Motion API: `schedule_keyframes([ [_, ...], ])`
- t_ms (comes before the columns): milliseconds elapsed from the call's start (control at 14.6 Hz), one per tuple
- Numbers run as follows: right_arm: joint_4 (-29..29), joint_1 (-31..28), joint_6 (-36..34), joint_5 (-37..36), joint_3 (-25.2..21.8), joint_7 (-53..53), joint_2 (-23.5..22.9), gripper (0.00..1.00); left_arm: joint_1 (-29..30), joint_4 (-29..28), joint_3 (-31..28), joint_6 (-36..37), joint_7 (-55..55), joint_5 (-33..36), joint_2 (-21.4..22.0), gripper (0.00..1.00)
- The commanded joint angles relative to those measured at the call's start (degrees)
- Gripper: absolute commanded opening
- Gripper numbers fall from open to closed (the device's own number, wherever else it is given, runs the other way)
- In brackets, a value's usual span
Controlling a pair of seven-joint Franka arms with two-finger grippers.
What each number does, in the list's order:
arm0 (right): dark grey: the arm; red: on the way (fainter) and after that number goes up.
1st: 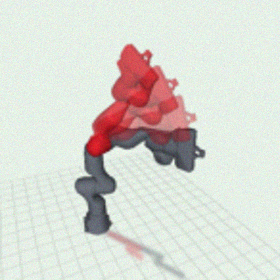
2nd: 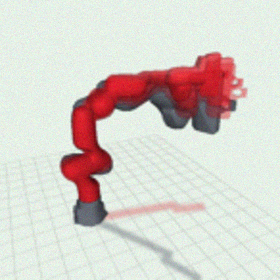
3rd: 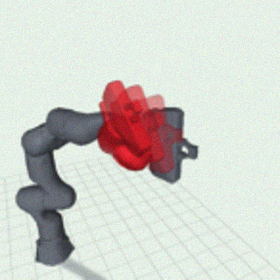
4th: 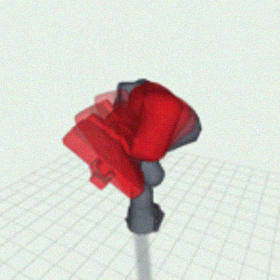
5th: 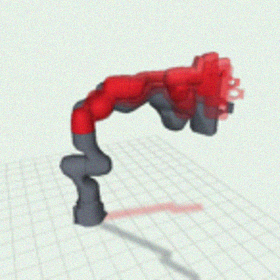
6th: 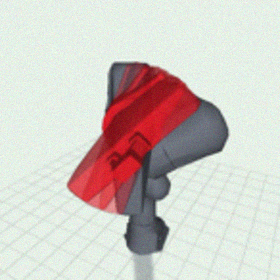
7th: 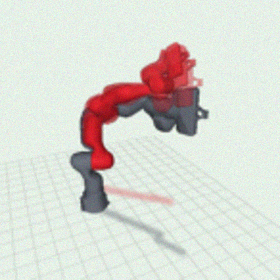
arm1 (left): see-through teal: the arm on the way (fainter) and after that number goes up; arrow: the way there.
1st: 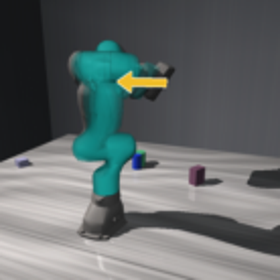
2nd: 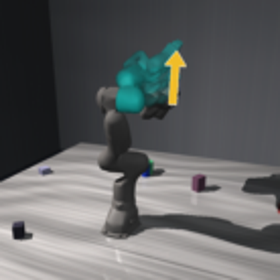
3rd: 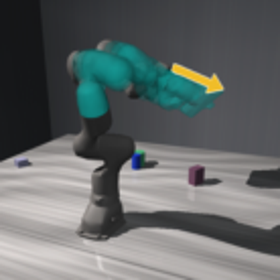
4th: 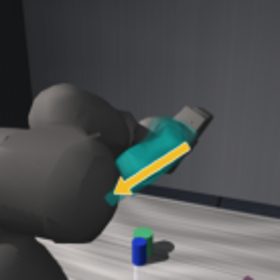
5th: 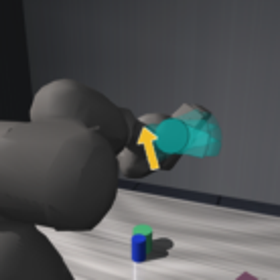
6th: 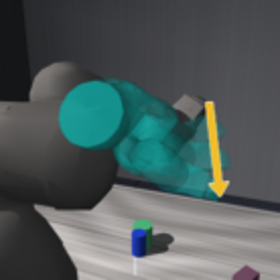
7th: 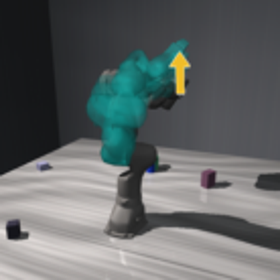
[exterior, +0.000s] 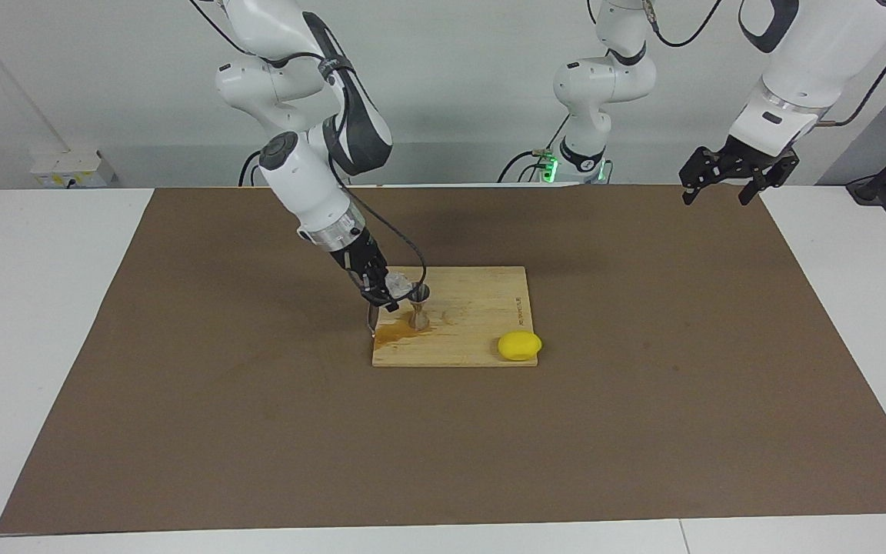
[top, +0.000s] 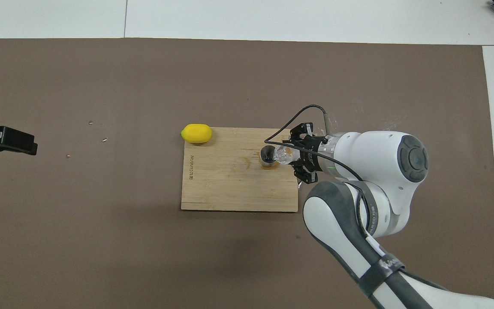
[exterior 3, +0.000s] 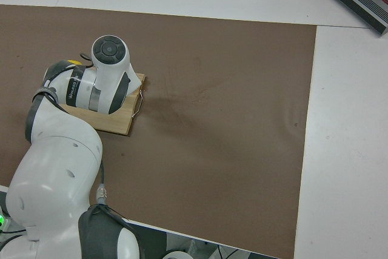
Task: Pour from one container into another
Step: 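Tilt the glass with the right gripper to pour into the metal cup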
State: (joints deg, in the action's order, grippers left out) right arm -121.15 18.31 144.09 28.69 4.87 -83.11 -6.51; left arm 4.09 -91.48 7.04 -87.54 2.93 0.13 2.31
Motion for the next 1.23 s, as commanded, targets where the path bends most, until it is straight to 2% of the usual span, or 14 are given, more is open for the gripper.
schedule_keyframes([
  [0, 0.56, -0.11, -0.3, -2.31, -0.04, -1.53, 0.71, 0.0, -0.3, 2.44, 0.25, 2.11, 0.59, -0.66, -0.99, 1.0],
  [137, 0.65, -0.11, -0.47, -5.38, -0.04, -1.71, 0.8, 0.0, -0.57, 2.62, 0.25, 2.9, 0.24, -2.94, -0.99, 1.0],
  [753, 1.71, 0.5, -0.47, -6.27, -0.04, -3.2, 0.71, 0.0, -0.84, 1.66, 0.34, 2.2, 0.59, -1.89, -0.38, 1.0],
  [1164, 1.8, 0.68, -0.56, -16.01, 0.05, -3.73, 0.71, 0.0, -0.84, 1.04, 0.6, 1.41, 0.59, -1.89, -0.11, 1.0],
])
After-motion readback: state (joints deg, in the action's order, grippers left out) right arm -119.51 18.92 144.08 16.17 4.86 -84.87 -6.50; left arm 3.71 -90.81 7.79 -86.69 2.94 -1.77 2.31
